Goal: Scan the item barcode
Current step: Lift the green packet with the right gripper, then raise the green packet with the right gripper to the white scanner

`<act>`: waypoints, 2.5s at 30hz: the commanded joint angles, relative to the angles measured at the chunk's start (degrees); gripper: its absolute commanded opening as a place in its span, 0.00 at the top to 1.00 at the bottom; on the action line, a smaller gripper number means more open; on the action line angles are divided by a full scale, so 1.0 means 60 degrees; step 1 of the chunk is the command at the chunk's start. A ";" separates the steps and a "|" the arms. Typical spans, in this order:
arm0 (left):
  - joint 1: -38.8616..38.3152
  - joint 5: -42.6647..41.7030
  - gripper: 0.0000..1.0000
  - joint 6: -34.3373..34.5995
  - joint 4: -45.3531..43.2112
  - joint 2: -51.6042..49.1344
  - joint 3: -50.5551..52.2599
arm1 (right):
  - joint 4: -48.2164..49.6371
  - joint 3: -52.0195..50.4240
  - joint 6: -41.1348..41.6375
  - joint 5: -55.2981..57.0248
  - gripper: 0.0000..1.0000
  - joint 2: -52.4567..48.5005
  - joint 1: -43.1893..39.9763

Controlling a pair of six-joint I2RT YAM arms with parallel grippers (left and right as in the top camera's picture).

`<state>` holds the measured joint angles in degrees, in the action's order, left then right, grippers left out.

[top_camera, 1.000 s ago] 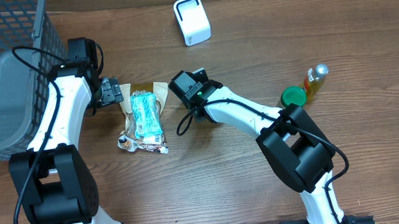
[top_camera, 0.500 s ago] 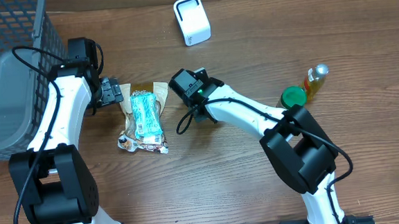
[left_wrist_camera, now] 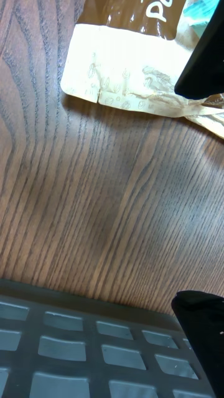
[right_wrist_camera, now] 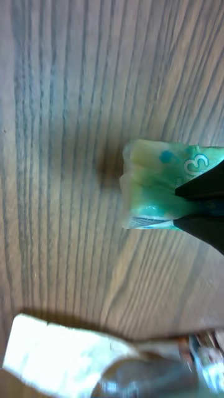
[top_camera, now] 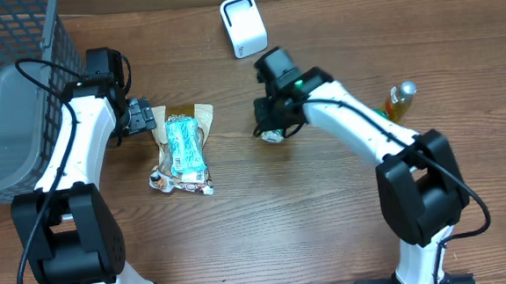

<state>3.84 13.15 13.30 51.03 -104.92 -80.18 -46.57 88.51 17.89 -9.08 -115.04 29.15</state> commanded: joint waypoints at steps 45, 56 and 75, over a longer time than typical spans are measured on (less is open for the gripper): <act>-0.0036 0.0127 0.01 -0.0036 -0.0018 0.0007 -0.0055 | 1.0083 0.2452 0.4557 -0.2524 0.96 -0.3140 -0.1869; -0.0036 0.0127 0.00 -0.0036 -0.0018 0.0007 -0.0055 | 1.0772 0.2452 0.4554 -0.0947 0.96 -0.3606 -0.1869; -0.0036 0.0127 0.00 -0.0040 -0.0018 0.0007 -0.0055 | 1.1912 0.2452 0.5639 -0.0794 0.96 -0.4499 -0.1861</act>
<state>3.84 13.17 13.30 51.03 -104.92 -80.20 23.99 102.65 48.93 -14.11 -139.79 18.13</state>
